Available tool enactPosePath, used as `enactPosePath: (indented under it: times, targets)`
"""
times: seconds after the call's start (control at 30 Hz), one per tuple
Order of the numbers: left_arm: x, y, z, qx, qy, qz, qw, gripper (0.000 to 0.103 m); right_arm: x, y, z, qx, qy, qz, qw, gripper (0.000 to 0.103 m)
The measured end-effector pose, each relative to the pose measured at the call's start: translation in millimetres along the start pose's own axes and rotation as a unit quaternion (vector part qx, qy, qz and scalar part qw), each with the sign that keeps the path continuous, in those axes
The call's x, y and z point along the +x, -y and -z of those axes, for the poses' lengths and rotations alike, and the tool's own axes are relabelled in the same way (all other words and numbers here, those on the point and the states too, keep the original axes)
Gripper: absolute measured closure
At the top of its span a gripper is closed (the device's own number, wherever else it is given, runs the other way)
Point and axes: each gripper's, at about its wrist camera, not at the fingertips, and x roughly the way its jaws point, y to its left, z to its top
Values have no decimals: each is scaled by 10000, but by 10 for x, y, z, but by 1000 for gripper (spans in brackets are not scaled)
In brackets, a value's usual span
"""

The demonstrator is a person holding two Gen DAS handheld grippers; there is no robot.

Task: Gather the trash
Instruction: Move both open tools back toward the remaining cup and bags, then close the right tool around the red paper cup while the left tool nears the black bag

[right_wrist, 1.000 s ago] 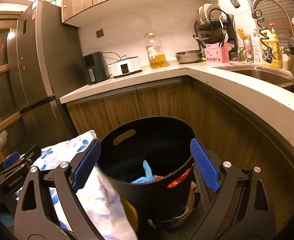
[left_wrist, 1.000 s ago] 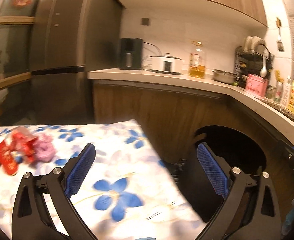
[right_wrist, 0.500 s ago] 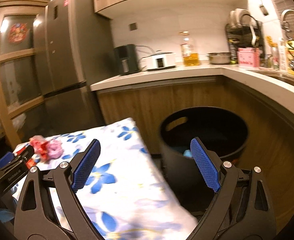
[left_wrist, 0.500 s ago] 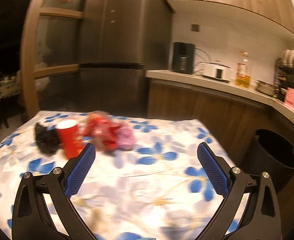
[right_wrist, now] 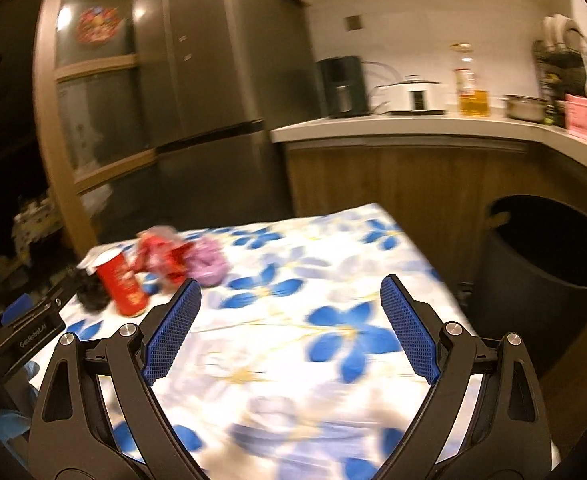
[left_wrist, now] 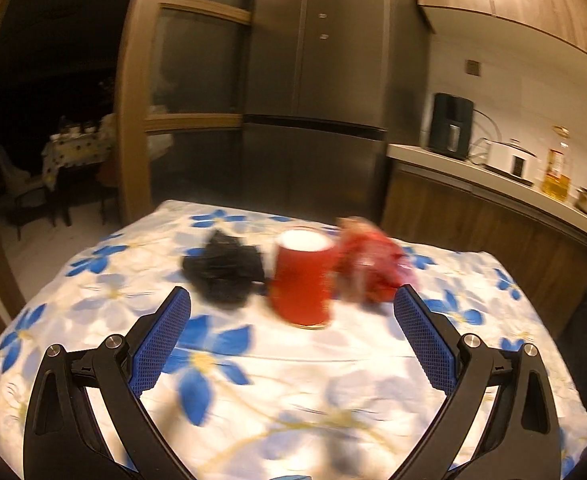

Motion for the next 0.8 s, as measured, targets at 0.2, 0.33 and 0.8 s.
enactPosePath:
  times: [0.2, 0.33, 0.8]
  targets:
    - [69, -490, -62, -263, 26, -383, 9989, 6, 339, -689, 72, -325, -204, -655, 9971, 13]
    - [128, -737, -99, -359, 4, -578, 9977, 6, 570, -1133, 90, -524, -275, -988, 9934, 13]
    - [401, -1031, -244, -401, -128, -614, 9972, 6, 1337, -1885, 33, -570, -705, -1360, 9865, 16]
